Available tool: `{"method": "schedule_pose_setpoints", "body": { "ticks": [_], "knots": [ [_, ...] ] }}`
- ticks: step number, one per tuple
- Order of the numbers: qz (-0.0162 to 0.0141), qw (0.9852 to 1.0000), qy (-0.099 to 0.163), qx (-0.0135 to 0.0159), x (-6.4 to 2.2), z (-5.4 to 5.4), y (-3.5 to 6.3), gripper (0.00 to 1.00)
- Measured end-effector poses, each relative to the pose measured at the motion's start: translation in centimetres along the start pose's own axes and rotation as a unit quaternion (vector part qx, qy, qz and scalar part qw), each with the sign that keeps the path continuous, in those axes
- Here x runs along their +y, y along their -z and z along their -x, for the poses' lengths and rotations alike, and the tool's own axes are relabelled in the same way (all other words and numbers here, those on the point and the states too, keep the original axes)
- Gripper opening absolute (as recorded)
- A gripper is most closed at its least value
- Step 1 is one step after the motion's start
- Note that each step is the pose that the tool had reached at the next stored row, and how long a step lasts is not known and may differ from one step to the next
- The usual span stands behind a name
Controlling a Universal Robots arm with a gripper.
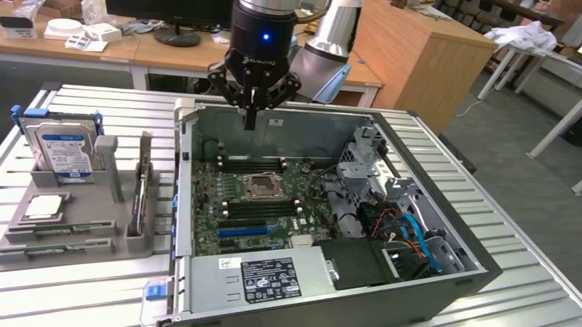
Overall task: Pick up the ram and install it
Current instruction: 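Reach for the ram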
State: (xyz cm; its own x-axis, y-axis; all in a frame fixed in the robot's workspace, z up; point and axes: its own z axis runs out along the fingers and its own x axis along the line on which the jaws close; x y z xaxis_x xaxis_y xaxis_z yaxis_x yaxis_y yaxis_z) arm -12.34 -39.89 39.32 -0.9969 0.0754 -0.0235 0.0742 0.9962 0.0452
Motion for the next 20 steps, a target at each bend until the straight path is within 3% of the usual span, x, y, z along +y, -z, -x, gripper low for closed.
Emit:
{"method": "schedule_pose_setpoints", "body": {
  "ticks": [20],
  "knots": [
    [0.0, 1.0, 0.0, -0.0015, -0.27, -3.7, 0.11, 0.11]
  ]
}}
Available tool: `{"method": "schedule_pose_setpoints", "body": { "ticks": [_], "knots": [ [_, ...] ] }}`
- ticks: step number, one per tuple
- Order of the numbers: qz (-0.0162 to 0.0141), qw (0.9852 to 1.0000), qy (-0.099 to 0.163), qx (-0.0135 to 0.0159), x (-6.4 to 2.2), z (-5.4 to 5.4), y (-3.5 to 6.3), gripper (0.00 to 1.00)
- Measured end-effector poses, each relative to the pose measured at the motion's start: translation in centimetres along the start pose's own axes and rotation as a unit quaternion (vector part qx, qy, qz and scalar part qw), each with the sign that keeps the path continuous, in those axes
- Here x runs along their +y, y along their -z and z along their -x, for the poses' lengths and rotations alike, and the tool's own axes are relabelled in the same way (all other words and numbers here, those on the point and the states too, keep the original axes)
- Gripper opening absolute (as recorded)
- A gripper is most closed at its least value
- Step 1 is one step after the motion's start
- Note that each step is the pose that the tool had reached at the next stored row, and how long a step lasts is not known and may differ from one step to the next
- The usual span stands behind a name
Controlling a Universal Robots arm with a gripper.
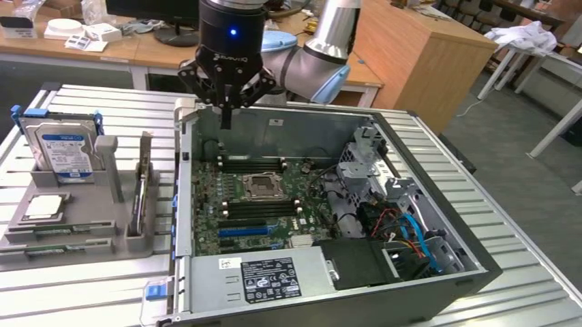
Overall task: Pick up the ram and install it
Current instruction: 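Reach for the ram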
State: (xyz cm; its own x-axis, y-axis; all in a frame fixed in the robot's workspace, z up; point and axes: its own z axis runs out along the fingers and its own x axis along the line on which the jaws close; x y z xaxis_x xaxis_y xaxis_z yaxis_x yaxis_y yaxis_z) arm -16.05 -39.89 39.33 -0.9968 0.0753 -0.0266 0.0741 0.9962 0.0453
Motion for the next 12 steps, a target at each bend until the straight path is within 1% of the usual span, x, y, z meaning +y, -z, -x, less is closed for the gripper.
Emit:
{"method": "schedule_pose_setpoints", "body": {
  "ticks": [8, 12],
  "knots": [
    [0.0, 1.0, 0.0, 0.0, -0.09, -1.2, 0.03, 0.11],
    [0.0, 1.0, 0.0, 0.0, -0.15, -2.1, 0.05, 0.11]
  ]
}}
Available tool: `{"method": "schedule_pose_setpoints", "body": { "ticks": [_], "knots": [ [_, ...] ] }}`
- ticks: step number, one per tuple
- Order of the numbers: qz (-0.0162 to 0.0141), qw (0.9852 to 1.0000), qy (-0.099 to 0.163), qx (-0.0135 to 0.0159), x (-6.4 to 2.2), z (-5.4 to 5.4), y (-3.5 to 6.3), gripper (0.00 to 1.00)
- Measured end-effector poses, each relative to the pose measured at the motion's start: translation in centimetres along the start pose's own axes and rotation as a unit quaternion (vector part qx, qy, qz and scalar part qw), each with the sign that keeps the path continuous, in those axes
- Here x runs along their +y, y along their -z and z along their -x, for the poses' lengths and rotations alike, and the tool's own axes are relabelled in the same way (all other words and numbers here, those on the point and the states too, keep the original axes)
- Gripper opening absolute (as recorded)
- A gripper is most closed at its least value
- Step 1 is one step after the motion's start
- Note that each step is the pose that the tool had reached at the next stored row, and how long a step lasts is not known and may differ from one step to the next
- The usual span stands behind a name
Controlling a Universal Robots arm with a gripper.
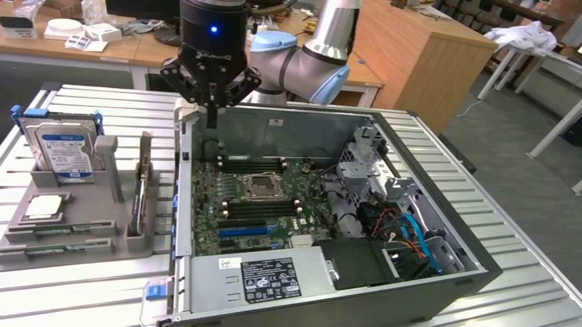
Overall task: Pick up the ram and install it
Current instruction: 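Reach for the ram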
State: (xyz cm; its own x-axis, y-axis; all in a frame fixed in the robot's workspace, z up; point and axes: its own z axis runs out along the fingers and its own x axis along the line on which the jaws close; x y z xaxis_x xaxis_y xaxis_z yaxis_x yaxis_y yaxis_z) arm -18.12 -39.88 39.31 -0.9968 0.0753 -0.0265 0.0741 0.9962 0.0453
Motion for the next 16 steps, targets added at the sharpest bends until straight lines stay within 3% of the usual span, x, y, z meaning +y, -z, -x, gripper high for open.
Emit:
{"method": "schedule_pose_setpoints", "body": {
  "ticks": [10, 16],
  "knots": [
    [0.0, 1.0, 0.0, 0.0, -0.22, -2.9, 0.0, 0.11],
    [0.0, 1.0, 0.0, 0.0, -0.31, -4.1, -0.04, 0.11]
  ]
}}
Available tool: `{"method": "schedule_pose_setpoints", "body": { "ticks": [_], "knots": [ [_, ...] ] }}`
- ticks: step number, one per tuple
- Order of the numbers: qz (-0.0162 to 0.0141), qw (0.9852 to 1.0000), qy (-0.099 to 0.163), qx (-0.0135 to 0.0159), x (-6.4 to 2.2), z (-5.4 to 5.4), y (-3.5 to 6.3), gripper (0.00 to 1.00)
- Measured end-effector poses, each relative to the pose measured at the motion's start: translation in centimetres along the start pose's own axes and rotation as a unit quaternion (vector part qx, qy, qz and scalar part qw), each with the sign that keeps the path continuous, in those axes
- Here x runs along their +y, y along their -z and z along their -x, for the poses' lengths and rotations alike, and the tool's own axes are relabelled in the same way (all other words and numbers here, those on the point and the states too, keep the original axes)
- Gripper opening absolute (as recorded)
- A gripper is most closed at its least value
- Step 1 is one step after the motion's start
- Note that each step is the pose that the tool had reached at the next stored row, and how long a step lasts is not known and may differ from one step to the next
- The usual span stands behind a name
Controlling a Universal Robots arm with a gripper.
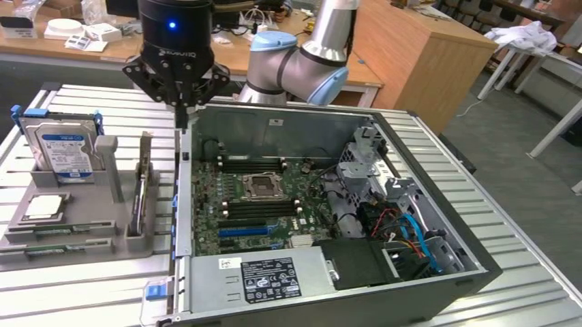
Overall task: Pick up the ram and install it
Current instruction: 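Reach for the ram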
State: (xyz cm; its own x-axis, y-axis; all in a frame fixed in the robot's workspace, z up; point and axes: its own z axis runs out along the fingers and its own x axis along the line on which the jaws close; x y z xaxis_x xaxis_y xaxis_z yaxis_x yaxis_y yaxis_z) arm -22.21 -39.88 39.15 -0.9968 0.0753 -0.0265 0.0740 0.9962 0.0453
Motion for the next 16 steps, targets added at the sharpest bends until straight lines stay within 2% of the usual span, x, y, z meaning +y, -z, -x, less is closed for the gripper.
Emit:
{"method": "schedule_pose_setpoints", "body": {
  "ticks": [16],
  "knots": [
    [0.0, 1.0, 0.0, 0.0, -0.26, -3.4, -0.09, 0.11]
  ]
}}
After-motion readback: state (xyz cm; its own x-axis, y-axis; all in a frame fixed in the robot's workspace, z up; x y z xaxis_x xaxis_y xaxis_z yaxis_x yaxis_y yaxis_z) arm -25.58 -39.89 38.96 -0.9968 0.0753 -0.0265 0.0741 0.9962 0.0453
